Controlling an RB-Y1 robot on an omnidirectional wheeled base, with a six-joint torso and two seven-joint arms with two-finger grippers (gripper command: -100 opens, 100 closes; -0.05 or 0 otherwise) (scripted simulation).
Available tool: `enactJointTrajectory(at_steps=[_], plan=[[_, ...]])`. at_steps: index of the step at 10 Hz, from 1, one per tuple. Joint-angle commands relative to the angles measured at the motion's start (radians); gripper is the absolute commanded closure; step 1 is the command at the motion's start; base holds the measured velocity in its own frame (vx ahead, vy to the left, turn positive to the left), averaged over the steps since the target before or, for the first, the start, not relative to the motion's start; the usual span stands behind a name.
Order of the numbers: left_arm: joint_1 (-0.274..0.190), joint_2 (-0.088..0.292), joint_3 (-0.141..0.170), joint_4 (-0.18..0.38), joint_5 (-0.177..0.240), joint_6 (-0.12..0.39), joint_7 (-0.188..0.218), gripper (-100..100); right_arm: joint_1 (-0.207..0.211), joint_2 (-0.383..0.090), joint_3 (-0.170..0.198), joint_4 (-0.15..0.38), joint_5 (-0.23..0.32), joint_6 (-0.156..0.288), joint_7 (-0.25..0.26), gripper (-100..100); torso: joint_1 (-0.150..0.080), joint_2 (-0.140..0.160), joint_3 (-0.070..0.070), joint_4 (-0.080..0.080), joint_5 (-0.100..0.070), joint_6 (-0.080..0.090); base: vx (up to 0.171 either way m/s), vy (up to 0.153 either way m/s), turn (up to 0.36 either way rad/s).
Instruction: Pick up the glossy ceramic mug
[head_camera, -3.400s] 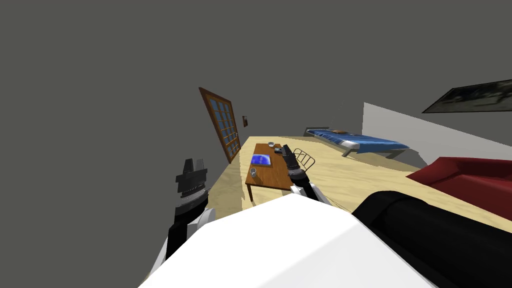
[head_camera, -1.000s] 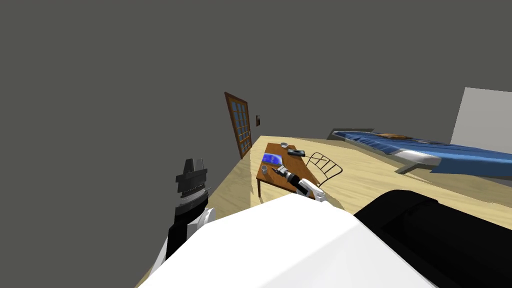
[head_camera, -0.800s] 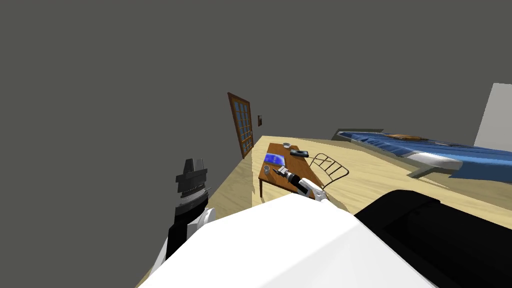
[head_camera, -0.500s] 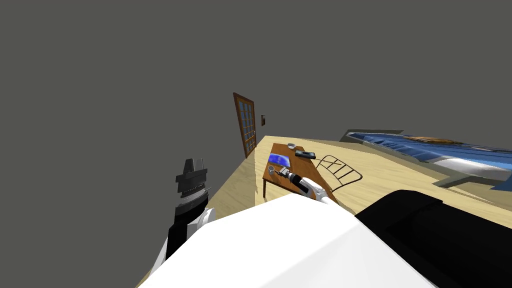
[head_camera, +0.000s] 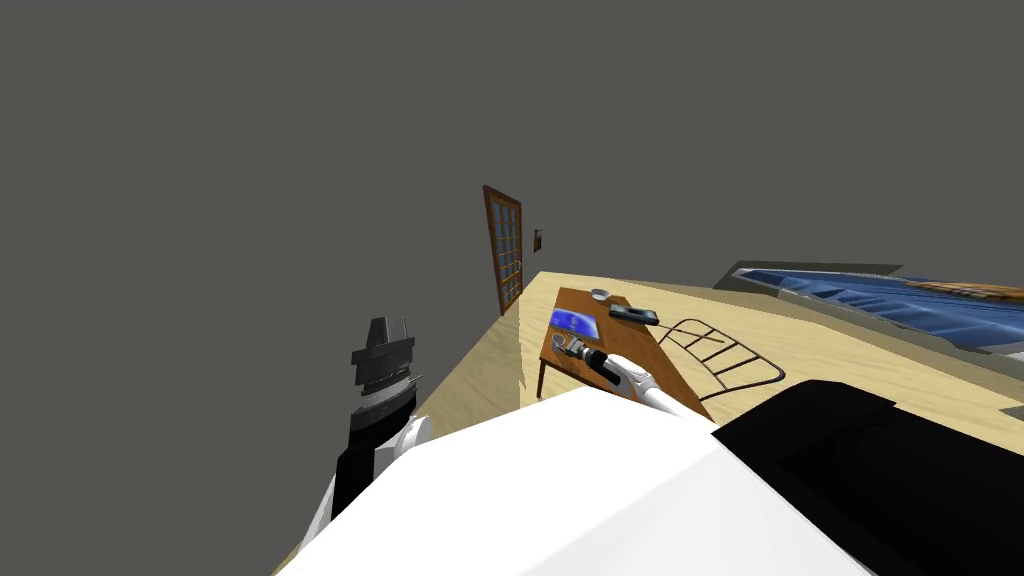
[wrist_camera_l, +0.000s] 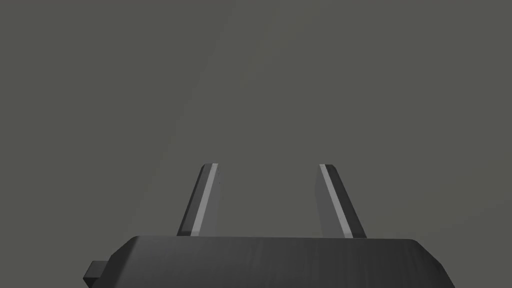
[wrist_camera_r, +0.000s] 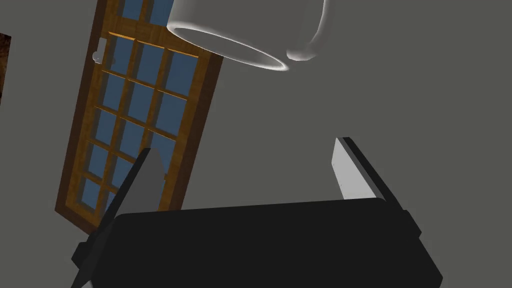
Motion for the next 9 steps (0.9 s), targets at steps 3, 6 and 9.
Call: enactJointTrajectory(at_steps=[3,6,9], plan=[[0.0,0.0,0.0,0.0,0.0,0.0,0.0,0,-0.013,-0.034,0.022,0.083,0.022,0.021,0.022,-100,-0.005,0.001,0.001,0.0,-0.001,0.0,0.052,0.075,0.103],[0.0,0.0,0.0,0.0,0.0,0.0,0.0,0,-0.02,-0.053,0.042,0.13,0.034,0.037,0.031,-100,-0.006,0.003,0.001,0.0,-0.001,0.001,0.037,0.062,0.075],[0.0,0.0,0.0,0.0,0.0,0.0,0.0,0,-0.017,-0.063,0.068,0.18,0.046,0.053,0.037,-100,-0.005,0.002,0.001,0.0,-0.001,0.001,0.051,0.052,0.086]])
